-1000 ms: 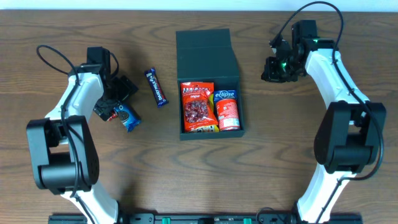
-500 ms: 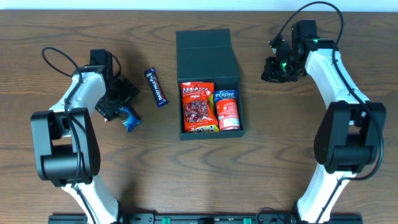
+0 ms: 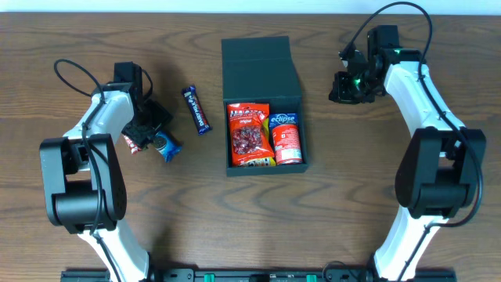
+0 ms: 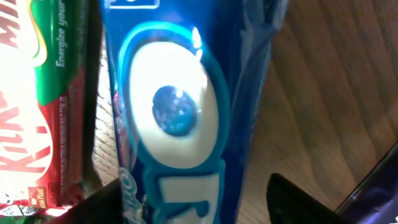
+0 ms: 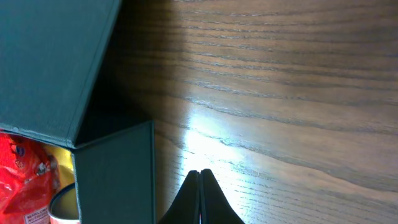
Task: Pack container
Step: 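Lift and carry the Oreo pack over the green box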
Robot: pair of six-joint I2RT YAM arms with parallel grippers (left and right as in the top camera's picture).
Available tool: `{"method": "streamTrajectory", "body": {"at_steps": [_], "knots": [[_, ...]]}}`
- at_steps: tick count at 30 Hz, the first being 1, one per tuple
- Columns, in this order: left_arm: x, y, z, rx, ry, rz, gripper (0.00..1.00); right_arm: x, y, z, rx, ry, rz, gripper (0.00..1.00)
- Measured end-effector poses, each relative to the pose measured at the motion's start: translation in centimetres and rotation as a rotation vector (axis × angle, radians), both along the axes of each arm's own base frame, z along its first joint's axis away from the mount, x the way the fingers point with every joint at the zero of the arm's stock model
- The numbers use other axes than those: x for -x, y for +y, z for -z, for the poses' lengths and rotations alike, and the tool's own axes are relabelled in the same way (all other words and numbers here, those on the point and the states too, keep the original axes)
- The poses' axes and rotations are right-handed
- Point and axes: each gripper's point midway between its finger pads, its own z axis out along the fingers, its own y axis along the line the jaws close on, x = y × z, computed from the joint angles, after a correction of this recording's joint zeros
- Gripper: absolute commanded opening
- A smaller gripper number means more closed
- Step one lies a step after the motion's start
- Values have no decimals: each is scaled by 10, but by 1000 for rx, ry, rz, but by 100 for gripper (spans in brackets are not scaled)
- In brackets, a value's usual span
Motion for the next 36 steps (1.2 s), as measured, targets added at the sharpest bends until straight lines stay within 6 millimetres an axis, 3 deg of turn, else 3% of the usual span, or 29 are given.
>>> {"method": "streamTrajectory", "body": {"at_steps": [10, 16, 30, 36], "knots": [[1, 0, 0, -2, 3, 11, 46, 0, 0, 0, 0, 0, 0, 1], [2, 0, 0, -2, 5, 21, 43, 0, 0, 0, 0, 0, 0, 1], [7, -1, 1, -12, 13, 123, 6, 0, 0, 0, 0, 0, 0, 2], [16, -2, -9, -19, 67, 163, 6, 1, -1, 0, 0, 4, 1, 1]]}}
